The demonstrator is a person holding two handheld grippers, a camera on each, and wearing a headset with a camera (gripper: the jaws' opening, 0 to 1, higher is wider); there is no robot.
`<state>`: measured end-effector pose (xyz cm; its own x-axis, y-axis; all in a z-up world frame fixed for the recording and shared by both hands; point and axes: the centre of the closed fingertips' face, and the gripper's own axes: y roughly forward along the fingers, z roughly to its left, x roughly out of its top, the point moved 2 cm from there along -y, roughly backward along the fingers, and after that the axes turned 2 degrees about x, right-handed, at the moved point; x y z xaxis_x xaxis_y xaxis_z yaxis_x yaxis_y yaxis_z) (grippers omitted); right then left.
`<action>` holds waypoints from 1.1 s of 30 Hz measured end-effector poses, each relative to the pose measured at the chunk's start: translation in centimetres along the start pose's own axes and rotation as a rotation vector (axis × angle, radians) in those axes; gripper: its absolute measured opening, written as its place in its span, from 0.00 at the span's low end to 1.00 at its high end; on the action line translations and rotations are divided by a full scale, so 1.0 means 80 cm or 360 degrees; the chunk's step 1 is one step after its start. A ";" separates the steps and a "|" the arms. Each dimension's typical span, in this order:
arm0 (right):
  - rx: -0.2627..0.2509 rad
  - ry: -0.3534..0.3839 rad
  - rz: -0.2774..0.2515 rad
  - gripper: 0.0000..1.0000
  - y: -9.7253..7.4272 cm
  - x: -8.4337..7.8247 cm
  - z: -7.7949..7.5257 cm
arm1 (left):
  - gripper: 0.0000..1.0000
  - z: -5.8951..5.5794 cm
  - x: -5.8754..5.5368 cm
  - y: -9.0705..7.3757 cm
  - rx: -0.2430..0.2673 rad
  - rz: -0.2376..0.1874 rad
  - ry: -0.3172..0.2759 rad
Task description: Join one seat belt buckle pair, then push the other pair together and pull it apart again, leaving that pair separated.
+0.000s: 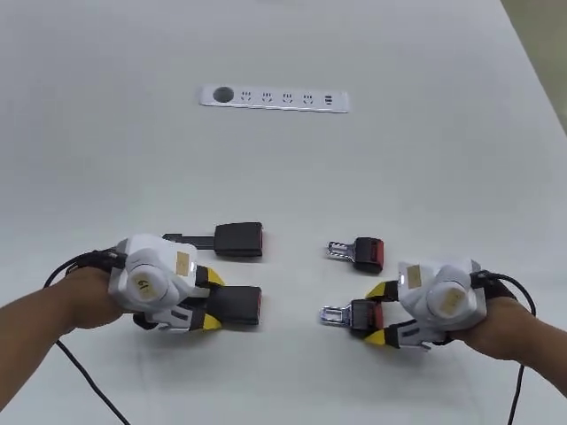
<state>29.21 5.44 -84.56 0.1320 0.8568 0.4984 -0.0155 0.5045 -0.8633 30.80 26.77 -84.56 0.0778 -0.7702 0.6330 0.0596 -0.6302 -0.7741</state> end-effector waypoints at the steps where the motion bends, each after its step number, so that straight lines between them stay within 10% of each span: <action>1: 0.0002 0.0003 -0.0004 0.35 0.001 0.002 0.000 | 0.33 0.000 0.000 0.000 0.0000 -0.0001 -0.0001; 33: 0.0064 -0.0048 -0.0176 0.35 0.049 0.084 -0.001 | 0.33 -0.001 0.000 -0.002 0.0003 0.0015 -0.0010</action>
<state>30.14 13.17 -84.57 0.1052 0.7983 0.5930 -0.0425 0.5993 -0.7994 30.69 26.86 -84.48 0.0846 -0.7753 0.6259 0.0604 -0.6230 -0.7799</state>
